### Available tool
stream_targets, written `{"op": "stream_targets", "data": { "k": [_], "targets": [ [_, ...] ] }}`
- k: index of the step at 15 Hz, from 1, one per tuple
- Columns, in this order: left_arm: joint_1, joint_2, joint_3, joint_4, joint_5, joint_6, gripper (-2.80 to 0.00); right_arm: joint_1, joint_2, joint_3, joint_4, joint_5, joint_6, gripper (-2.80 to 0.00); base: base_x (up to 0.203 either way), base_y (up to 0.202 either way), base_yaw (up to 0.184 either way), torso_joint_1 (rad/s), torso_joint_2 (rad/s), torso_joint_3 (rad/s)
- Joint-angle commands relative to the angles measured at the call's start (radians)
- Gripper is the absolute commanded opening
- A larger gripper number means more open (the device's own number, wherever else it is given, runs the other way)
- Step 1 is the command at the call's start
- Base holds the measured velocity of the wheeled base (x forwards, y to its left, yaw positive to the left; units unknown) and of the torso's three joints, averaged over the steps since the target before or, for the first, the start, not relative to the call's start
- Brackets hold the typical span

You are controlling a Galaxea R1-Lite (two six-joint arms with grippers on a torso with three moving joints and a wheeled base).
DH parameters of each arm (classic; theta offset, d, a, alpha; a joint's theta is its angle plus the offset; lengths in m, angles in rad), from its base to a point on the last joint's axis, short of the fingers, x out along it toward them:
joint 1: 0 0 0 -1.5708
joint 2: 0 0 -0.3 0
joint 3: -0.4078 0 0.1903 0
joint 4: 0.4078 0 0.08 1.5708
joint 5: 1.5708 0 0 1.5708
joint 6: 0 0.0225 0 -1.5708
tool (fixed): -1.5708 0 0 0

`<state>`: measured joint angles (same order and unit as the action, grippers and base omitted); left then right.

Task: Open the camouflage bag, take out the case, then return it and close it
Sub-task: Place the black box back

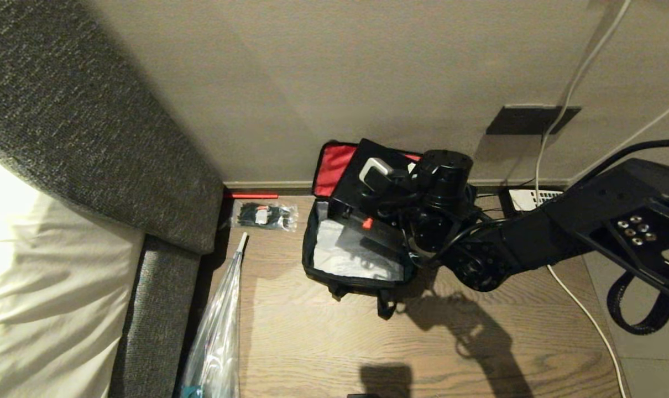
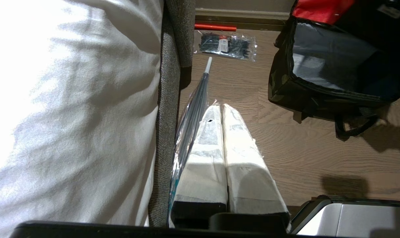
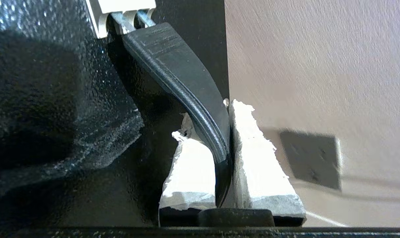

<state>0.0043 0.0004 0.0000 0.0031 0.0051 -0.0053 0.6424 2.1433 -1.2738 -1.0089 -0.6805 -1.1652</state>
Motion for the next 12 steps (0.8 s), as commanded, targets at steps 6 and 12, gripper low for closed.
{"op": "stream_targets", "data": {
  "k": [6,12],
  "targets": [
    [0.000,-0.002,0.002,0.000,0.000,-0.001,-2.80,0.032,0.116,-0.127,0.068,0.085,0.092,-2.80,0.000,0.000,0.000,0.000,0.00,0.000],
    [0.000,-0.002,0.002,0.000,0.000,-0.001,-2.80,0.034,0.142,-0.164,0.213,0.130,0.210,-2.80,0.000,0.000,0.000,0.000,0.00,0.000]
  ]
}}
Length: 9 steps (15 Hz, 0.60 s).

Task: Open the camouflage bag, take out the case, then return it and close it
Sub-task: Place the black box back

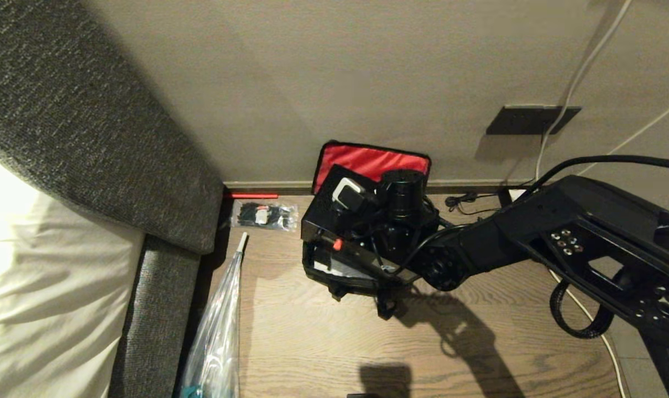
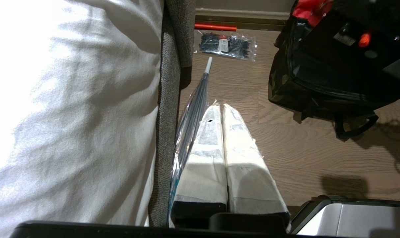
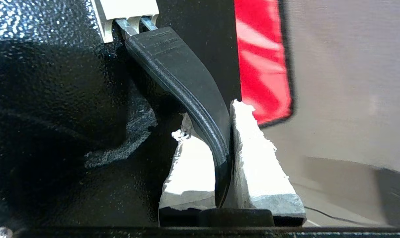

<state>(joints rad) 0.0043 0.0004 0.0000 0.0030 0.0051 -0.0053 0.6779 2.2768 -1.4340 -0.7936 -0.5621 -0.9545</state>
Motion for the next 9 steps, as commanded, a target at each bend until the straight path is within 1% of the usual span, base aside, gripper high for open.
{"op": "stream_targets", "data": {
  "k": [1,5,6,8,9],
  "targets": [
    [0.000,-0.002,0.002,0.000,-0.001,-0.001,-2.80,-0.002,0.010,-0.003,0.008,0.028,0.006,-2.80,0.000,0.000,0.000,0.000,0.00,0.000],
    [0.000,-0.002,0.002,0.000,0.001,-0.001,-2.80,-0.003,0.000,-0.011,0.047,0.068,0.025,-2.80,0.000,0.000,0.000,0.000,0.00,0.000],
    [0.000,-0.002,0.002,0.000,-0.001,-0.001,-2.80,-0.003,-0.004,-0.018,0.062,0.100,0.039,-2.80,0.000,0.000,0.000,0.000,0.00,0.000],
    [0.000,-0.002,0.002,0.000,-0.001,-0.001,-2.80,-0.009,-0.016,-0.017,0.094,0.195,0.057,-2.80,0.000,0.000,0.000,0.000,0.00,0.000],
    [0.000,-0.002,0.002,0.000,0.001,-0.001,-2.80,-0.016,-0.023,-0.009,0.108,0.216,0.059,-2.80,0.000,0.000,0.000,0.000,0.00,0.000]
  ]
}}
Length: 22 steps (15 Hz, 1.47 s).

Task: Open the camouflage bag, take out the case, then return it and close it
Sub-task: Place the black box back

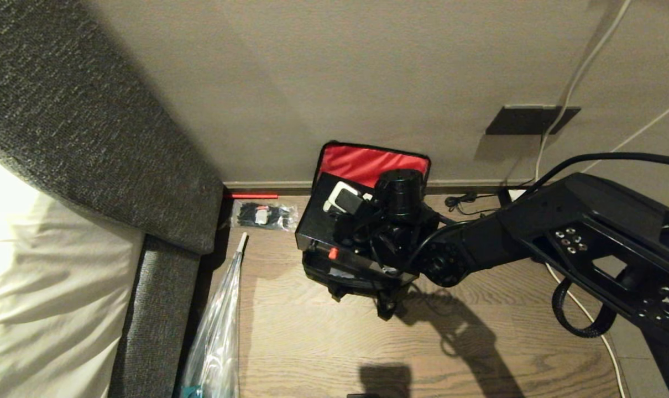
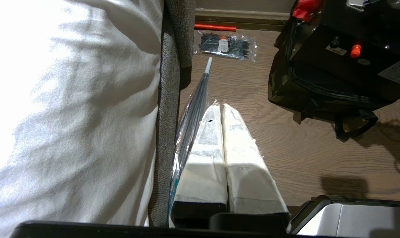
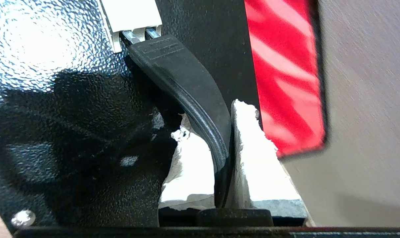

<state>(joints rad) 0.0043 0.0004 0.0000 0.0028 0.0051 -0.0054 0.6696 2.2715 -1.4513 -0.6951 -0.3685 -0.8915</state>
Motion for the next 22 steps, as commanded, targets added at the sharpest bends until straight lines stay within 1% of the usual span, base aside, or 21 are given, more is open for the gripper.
{"op": "stream_targets", "data": {
  "k": [1,3,5,10,13,18,22],
  "targets": [
    [0.000,-0.002,0.002,0.000,0.001,-0.001,-2.80,-0.010,-0.030,0.013,0.029,0.027,-0.004,-2.80,0.000,0.000,0.000,0.000,0.00,0.000],
    [0.000,-0.002,0.002,0.000,-0.001,-0.001,-2.80,-0.018,-0.043,0.012,0.065,0.031,-0.001,-2.80,0.000,0.000,0.000,0.000,0.00,0.000],
    [0.000,-0.002,0.002,0.000,-0.001,-0.001,-2.80,-0.025,-0.046,0.014,0.057,0.050,-0.001,-2.80,0.000,0.000,0.000,0.000,0.00,0.000],
    [0.000,-0.002,0.002,0.000,0.000,-0.001,-2.80,-0.054,-0.053,0.027,0.063,0.053,-0.001,-2.80,0.000,0.000,0.000,0.000,0.00,0.000],
    [0.000,-0.002,0.002,0.000,0.000,-0.001,-2.80,-0.067,-0.053,0.048,0.065,0.081,-0.001,-2.80,0.000,0.000,0.000,0.000,0.00,0.000],
    [0.002,-0.002,0.002,0.000,0.000,-0.001,-2.80,-0.069,-0.046,0.069,0.063,0.104,-0.001,-2.80,0.000,0.000,0.000,0.000,0.00,0.000],
    [0.000,-0.002,0.003,0.000,0.000,-0.001,-2.80,-0.071,-0.015,0.068,0.058,0.105,0.000,-2.80,0.000,0.000,0.000,0.000,0.00,0.000]
  ]
}}
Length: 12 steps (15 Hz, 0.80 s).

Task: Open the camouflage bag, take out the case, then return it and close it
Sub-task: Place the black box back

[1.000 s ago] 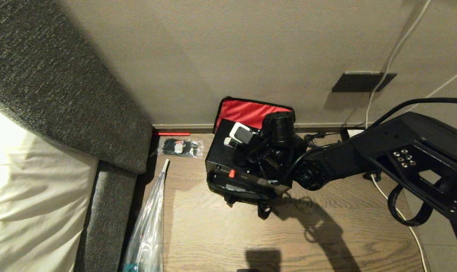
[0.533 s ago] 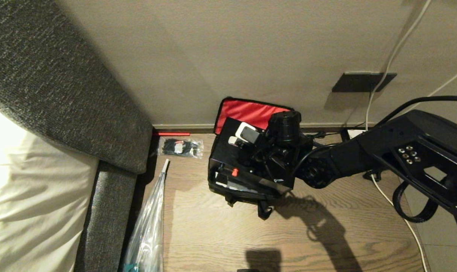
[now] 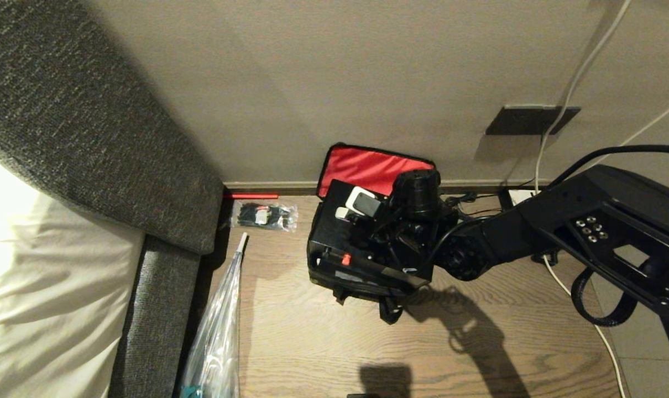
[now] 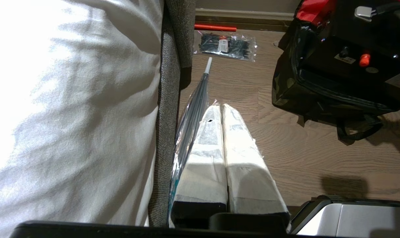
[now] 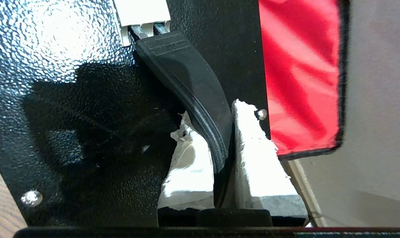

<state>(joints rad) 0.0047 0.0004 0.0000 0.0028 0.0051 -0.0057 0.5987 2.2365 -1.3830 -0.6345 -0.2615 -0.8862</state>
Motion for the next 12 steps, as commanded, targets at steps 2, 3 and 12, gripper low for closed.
{"op": "stream_targets", "data": {
  "k": [2,3,12],
  "targets": [
    [0.000,-0.002,0.002,0.000,-0.001,0.000,-2.80,0.000,0.035,-0.004,-0.004,0.006,-0.005,-2.80,0.000,0.000,0.000,0.000,0.00,0.000],
    [0.000,-0.002,0.002,0.000,0.000,0.000,-2.80,0.000,0.050,-0.007,-0.007,0.012,-0.005,-2.80,0.000,0.000,0.000,0.000,0.00,0.000],
    [0.000,-0.002,0.002,0.000,-0.001,0.000,-2.80,-0.020,0.131,-0.087,-0.010,0.020,0.001,-2.80,0.000,0.000,0.000,0.000,0.00,0.000]
  ]
}}
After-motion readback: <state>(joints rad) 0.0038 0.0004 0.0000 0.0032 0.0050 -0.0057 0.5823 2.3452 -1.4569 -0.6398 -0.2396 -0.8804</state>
